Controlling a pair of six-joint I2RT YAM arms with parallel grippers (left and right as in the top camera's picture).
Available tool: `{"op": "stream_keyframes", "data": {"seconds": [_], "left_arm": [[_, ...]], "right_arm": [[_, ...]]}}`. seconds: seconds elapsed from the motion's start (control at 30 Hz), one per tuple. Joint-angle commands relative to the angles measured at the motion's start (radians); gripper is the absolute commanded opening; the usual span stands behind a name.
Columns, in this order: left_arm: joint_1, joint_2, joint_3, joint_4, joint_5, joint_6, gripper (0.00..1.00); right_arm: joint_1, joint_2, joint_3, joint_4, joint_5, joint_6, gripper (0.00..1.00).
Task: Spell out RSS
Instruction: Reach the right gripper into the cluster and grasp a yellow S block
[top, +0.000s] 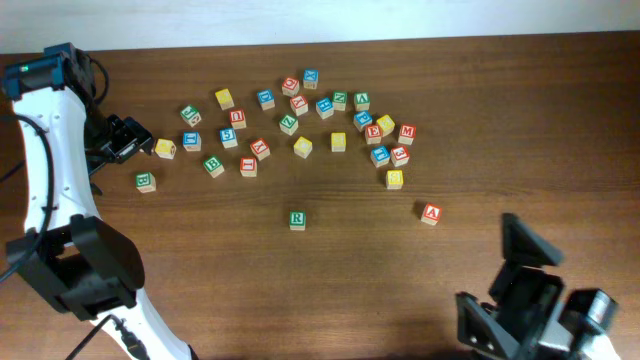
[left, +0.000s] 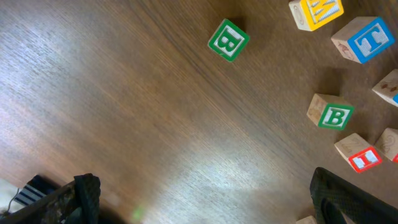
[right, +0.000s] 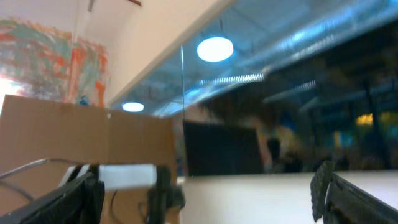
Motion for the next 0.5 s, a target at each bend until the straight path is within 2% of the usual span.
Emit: {"op": "stream_keyframes", "data": {"seconds": [0.0, 0.03, 0.07, 0.17, 0.23, 0.37, 0.47], "left_arm": [[0.007, -0.004, -0.003, 0.001, -0.012, -0.002, 0.99], [0.007, -0.004, -0.003, 0.001, -0.012, -0.002, 0.99], [0.007, -0.004, -0.003, 0.001, -0.012, -0.002, 0.99], [0.007, -0.004, -0.003, 0.001, -0.012, -0.002, 0.99], [0.007, -0.004, -0.003, 0.001, -0.012, -0.002, 0.99], [0.007, -0.004, -0.003, 0.001, -0.012, -0.002, 0.99], [0.007, -0.004, -0.003, 0.001, -0.012, -0.002, 0.99]], "right_arm": [[-0.001, 0.158, 0.267, -0.442, 0.031, -0.393, 0.98], [-0.001, 0.206, 0.329, -0.569, 0.032, -0.481, 0.98], [-0.001, 0.369, 0.495, -0.875, 0.039, -0.649, 0.98], [-0.001, 0.776, 0.795, -1.271, 0.050, -0.690, 0.98], [-0.001, 1.003, 0.956, -1.443, 0.057, -0.690, 0.98], [0.000, 1.332, 1.115, -1.623, 0.072, -0.690, 0.98], [0.000, 1.466, 1.114, -1.625, -0.154, -0.599, 0.98]]}}
